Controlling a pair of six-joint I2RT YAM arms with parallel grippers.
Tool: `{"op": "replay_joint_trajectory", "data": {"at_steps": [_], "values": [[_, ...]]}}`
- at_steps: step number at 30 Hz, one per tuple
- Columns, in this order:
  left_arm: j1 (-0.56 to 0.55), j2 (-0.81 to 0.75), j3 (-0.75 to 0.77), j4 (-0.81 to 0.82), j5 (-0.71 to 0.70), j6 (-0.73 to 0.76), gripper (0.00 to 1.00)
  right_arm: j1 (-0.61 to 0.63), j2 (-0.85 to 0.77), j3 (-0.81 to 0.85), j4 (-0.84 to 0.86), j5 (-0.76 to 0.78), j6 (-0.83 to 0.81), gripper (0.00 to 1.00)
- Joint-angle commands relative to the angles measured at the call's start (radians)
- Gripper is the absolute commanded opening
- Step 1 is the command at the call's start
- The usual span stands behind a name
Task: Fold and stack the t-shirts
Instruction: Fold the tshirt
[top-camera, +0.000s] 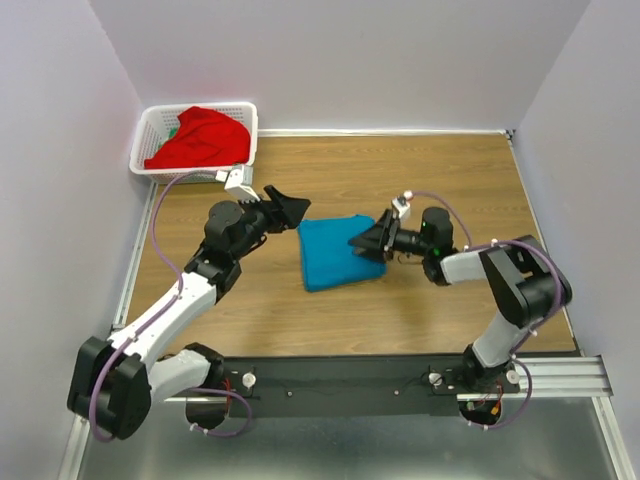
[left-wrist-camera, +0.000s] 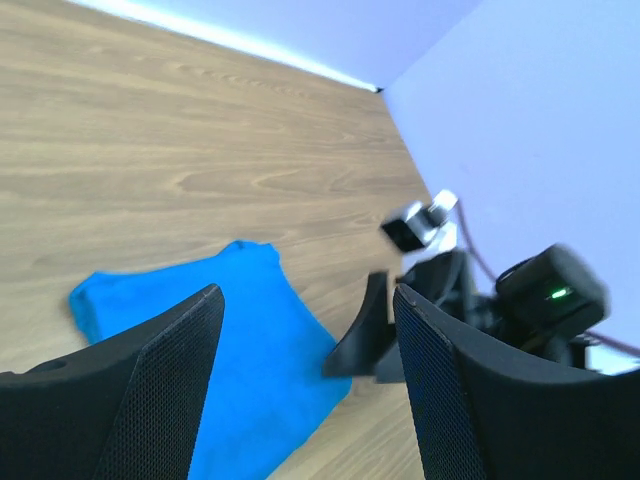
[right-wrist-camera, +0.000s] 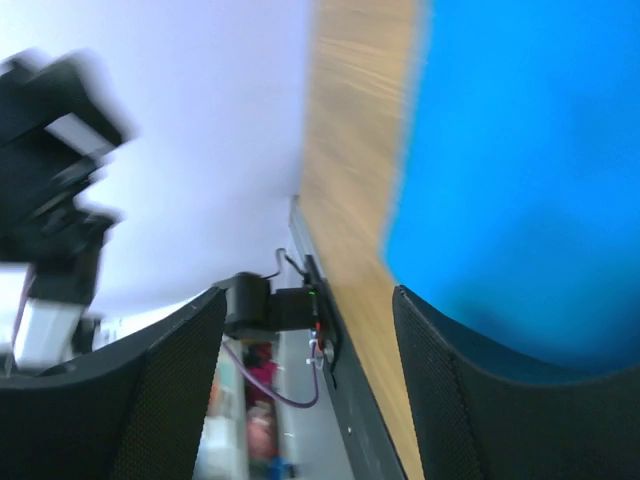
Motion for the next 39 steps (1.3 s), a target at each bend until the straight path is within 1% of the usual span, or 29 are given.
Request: {"op": "replay_joint_trajectory", "data": {"at_steps": [1, 4, 7, 9, 13, 15, 17, 18, 20, 23, 29, 32, 37, 38, 39], "values": [[-0.007, -0.088, -0.06, -0.125, -0.077, 0.024, 0.77, -0.01, 0.16, -0.174, 0.208, 0.047, 0.079, 0.73], [-0.007, -0.152, -0.079, -0.177, -0.085, 0.021, 0.77, -0.03, 0.289, -0.248, 0.318, 0.052, 0.094, 0.7], [-0.008, -0.218, -0.088, -0.237, -0.094, 0.027, 0.77, -0.053, 0.312, -0.28, 0.394, 0.036, 0.127, 0.7], [-0.008, -0.252, -0.102, -0.275, -0.105, 0.028, 0.77, -0.056, 0.274, -0.276, 0.411, 0.03, 0.122, 0.69], [-0.008, -0.335, -0.126, -0.318, -0.105, 0.022, 0.77, -0.051, 0.142, -0.256, 0.385, 0.021, 0.147, 0.69], [-0.008, -0.358, -0.135, -0.338, -0.103, 0.019, 0.77, -0.03, 0.064, -0.218, 0.325, 0.024, 0.145, 0.69], [-0.008, -0.37, -0.142, -0.349, -0.106, 0.019, 0.77, -0.001, 0.022, -0.178, 0.253, 0.038, 0.127, 0.7], [-0.007, -0.378, -0.145, -0.358, -0.117, 0.022, 0.77, 0.037, -0.001, -0.141, 0.236, 0.053, 0.121, 0.7], [-0.008, -0.382, -0.143, -0.358, -0.125, 0.027, 0.77, 0.096, -0.004, -0.106, 0.215, 0.075, 0.122, 0.71], [-0.008, -0.392, -0.14, -0.379, -0.131, 0.029, 0.77, 0.136, 0.059, -0.063, 0.213, 0.108, 0.125, 0.72], [-0.01, -0.373, -0.139, -0.379, -0.131, 0.022, 0.77, 0.199, 0.35, -0.001, 0.221, 0.093, 0.107, 0.72], [-0.011, -0.352, -0.137, -0.379, -0.119, 0.021, 0.77, 0.214, 0.412, -0.026, 0.225, 0.128, 0.122, 0.71], [-0.013, -0.314, -0.139, -0.381, -0.097, 0.015, 0.76, 0.214, 0.331, -0.03, 0.216, 0.13, 0.104, 0.71], [-0.014, -0.304, -0.137, -0.379, -0.093, 0.013, 0.76, 0.214, 0.306, -0.03, 0.204, 0.131, 0.099, 0.71], [-0.016, -0.28, -0.132, -0.381, -0.082, 0.013, 0.76, 0.213, 0.247, -0.026, 0.19, 0.133, 0.093, 0.72]]}}
